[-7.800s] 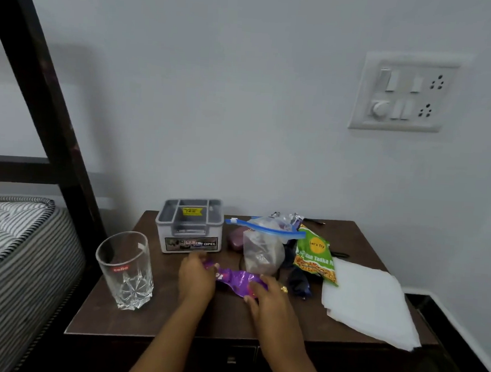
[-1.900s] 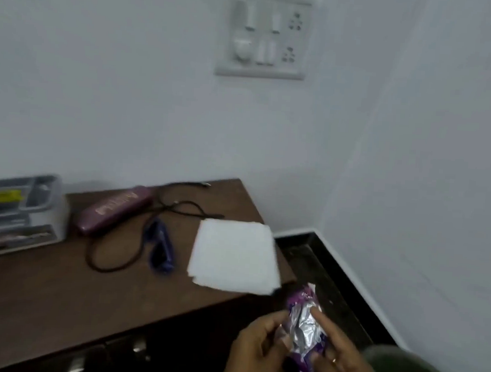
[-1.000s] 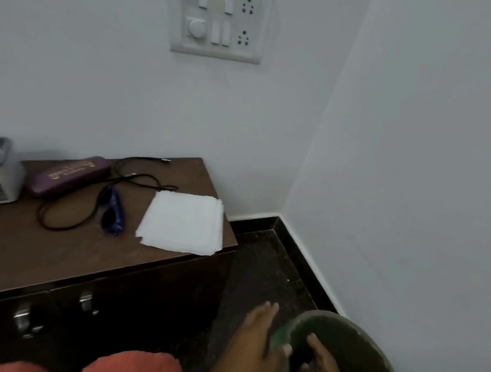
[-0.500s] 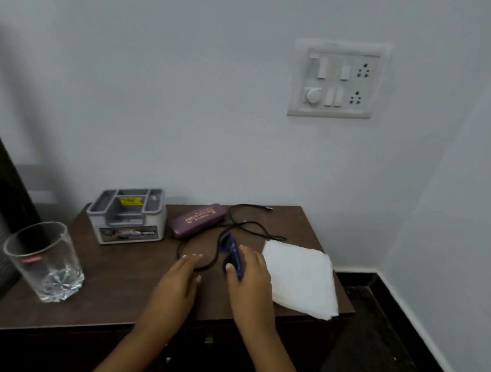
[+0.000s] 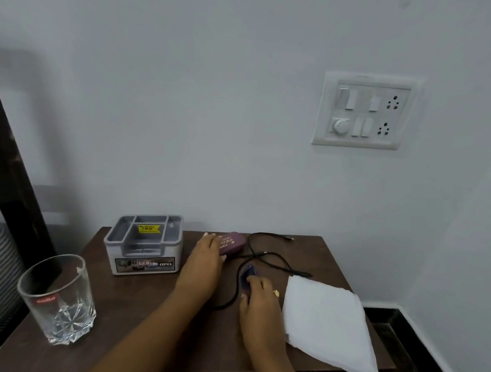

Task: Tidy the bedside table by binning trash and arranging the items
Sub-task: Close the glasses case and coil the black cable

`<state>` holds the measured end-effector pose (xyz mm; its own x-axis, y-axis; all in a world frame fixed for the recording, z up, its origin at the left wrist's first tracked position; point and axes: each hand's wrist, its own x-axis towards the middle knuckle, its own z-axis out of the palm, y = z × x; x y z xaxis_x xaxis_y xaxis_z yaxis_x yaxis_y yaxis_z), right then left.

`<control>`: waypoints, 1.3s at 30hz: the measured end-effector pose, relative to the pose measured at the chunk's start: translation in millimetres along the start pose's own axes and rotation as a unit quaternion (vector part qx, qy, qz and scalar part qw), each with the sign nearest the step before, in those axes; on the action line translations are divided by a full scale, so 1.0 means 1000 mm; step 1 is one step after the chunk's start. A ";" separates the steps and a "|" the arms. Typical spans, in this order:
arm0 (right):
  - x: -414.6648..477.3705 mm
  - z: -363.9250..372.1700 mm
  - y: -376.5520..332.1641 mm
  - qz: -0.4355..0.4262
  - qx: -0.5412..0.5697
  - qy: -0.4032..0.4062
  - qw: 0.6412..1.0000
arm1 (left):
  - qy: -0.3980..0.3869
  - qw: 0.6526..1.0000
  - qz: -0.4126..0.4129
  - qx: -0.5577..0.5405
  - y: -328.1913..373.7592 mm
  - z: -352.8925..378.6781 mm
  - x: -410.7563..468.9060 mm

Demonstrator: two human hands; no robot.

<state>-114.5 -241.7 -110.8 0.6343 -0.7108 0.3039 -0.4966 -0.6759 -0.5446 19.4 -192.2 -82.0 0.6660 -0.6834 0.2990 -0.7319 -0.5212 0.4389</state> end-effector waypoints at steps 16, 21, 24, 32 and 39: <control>0.012 -0.013 0.002 -0.181 -0.031 0.089 0.979 | 0.016 0.996 0.014 -0.082 0.001 -0.028 -0.029; -0.003 -0.026 -0.004 -0.363 -0.134 0.023 0.922 | -0.011 0.988 0.079 -0.130 -0.017 -0.059 -0.092; -0.025 -0.019 -0.001 -0.392 -0.159 -0.016 0.906 | -0.047 0.979 0.085 -0.181 -0.035 -0.064 -0.116; -0.054 -0.004 -0.010 -0.388 -0.087 -0.043 0.917 | -0.098 0.968 0.064 -0.221 -0.062 -0.054 -0.142; -0.048 0.003 -0.012 -0.423 -0.196 -0.008 0.884 | -0.019 0.980 -0.030 -0.198 -0.080 -0.054 -0.149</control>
<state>-137.4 -198.5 -120.7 0.8841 0.0832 0.4598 -0.0049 -0.9823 0.1873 -12.9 -20.8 -115.6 0.6953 -0.6798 0.2333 -0.5725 -0.3277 0.7516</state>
